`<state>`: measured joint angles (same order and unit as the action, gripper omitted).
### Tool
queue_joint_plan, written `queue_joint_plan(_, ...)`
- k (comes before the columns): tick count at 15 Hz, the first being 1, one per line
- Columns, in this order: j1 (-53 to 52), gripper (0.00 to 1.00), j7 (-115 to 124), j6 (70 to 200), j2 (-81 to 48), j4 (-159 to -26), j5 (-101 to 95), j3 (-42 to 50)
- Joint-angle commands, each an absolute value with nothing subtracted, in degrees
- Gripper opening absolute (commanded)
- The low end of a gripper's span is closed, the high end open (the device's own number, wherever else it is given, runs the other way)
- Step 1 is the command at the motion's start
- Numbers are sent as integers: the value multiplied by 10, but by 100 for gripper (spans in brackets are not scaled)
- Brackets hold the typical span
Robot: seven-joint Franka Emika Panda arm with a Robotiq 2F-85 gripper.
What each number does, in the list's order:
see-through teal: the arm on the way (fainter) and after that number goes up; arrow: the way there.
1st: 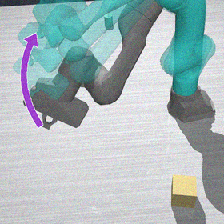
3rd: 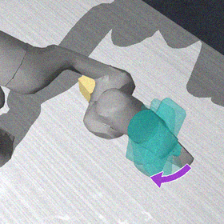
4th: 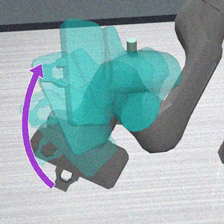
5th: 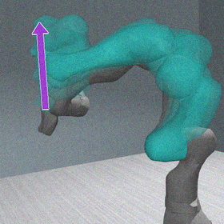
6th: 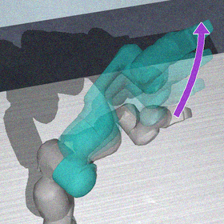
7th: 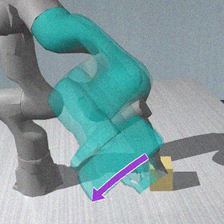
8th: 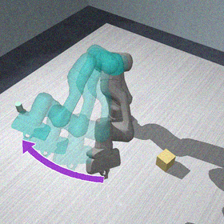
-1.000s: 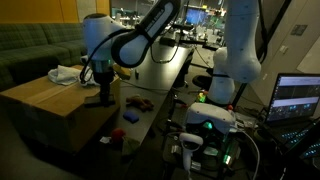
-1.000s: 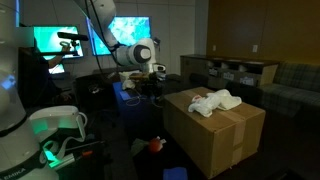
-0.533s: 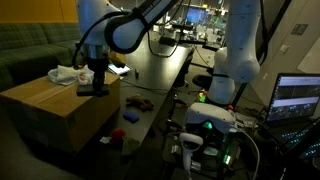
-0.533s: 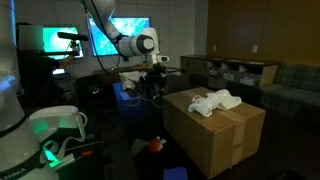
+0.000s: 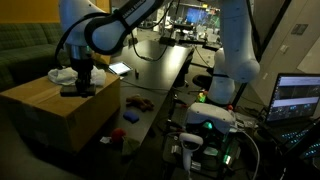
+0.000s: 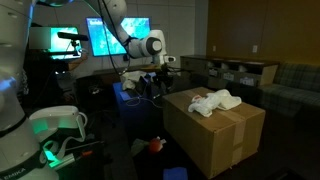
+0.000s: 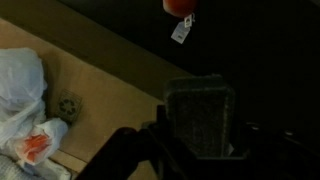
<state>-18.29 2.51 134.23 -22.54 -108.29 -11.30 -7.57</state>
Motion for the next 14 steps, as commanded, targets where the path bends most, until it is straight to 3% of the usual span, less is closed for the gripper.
queue_joint_plan(1, -189, 34, 36, 1330, -295, -994, -136, -72)
queue_joint_plan(12, -192, 34, 39, 1327, -423, -850, -146, -31)
queue_joint_plan(13, -190, 44, 37, 1325, -427, -845, -144, -29)
queue_joint_plan(14, -189, 83, 35, 1326, -422, -849, -142, -30)
